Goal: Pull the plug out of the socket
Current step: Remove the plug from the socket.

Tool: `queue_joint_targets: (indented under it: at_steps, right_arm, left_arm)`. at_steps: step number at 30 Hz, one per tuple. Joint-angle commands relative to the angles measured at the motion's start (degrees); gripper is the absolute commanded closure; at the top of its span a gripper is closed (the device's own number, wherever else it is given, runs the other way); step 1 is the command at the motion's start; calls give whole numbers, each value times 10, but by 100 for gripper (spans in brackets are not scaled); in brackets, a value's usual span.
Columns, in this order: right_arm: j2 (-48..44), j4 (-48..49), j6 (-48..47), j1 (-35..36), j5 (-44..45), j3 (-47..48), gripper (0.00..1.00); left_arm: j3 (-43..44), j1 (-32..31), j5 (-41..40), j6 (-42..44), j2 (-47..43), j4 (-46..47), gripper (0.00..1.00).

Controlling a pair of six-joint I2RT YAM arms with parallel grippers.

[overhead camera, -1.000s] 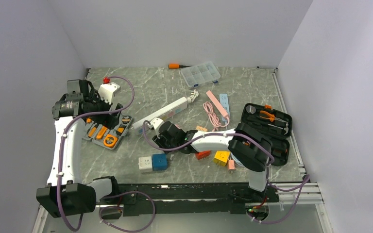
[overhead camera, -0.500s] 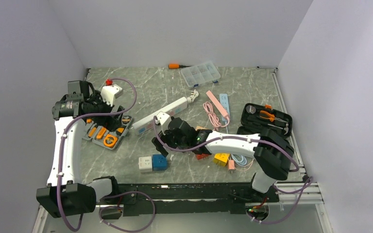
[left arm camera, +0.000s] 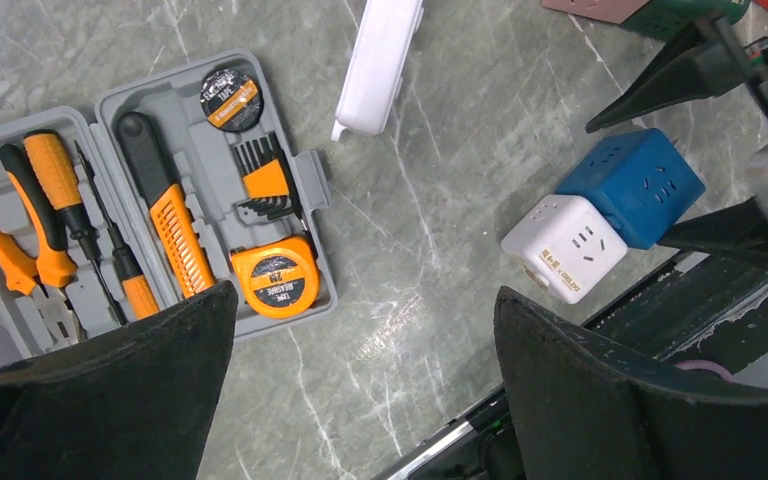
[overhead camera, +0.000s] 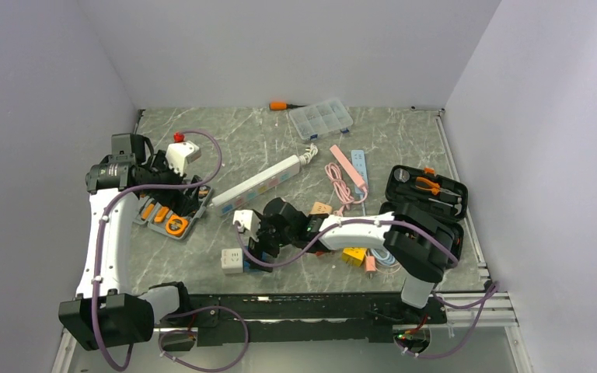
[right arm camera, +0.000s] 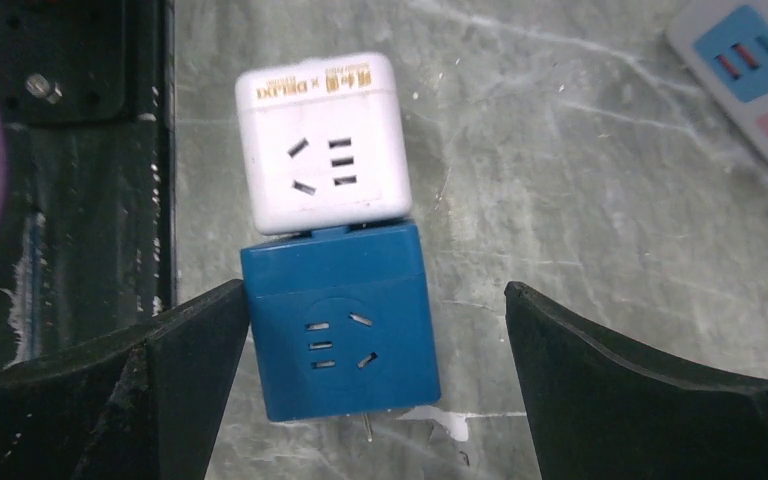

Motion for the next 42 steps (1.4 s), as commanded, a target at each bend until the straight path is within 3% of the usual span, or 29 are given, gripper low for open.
queue_joint_targets:
  at_steps: [1,15,18,26,31,32,33,34,38,42]
  right_arm:
    - [35,18,-59,12,-14,12,0]
    - [64,64,-57,45,19,-4,1]
    - [79,65,-60,48,28,-1,5]
    - [104,55,-54,48,45,-5,30]
    - [113,39,-28,49,84,13,67]
    - [111,39,-27,50,87,12,77]
    - [107,42,-25,50,94,10,95]
    - [101,40,-20,50,105,8,100]
    - [71,15,-7,51,127,6,100]
    - [22,-15,17,47,141,13,100]
  left_arm:
    - [-2,3,15,16,-17,-6,1]
    - [-11,3,18,24,-17,-9,1]
    - [-11,3,17,31,-20,-15,1]
    - [-14,2,5,30,-52,7,1]
    - [-14,3,21,25,-73,30,1]
    - [-8,3,26,29,-73,24,1]
    - [-1,3,31,33,-72,17,1]
    - [7,2,42,35,-70,8,1]
    - [18,3,116,107,-86,-36,1]
    - [-66,2,176,225,-176,-1,1]
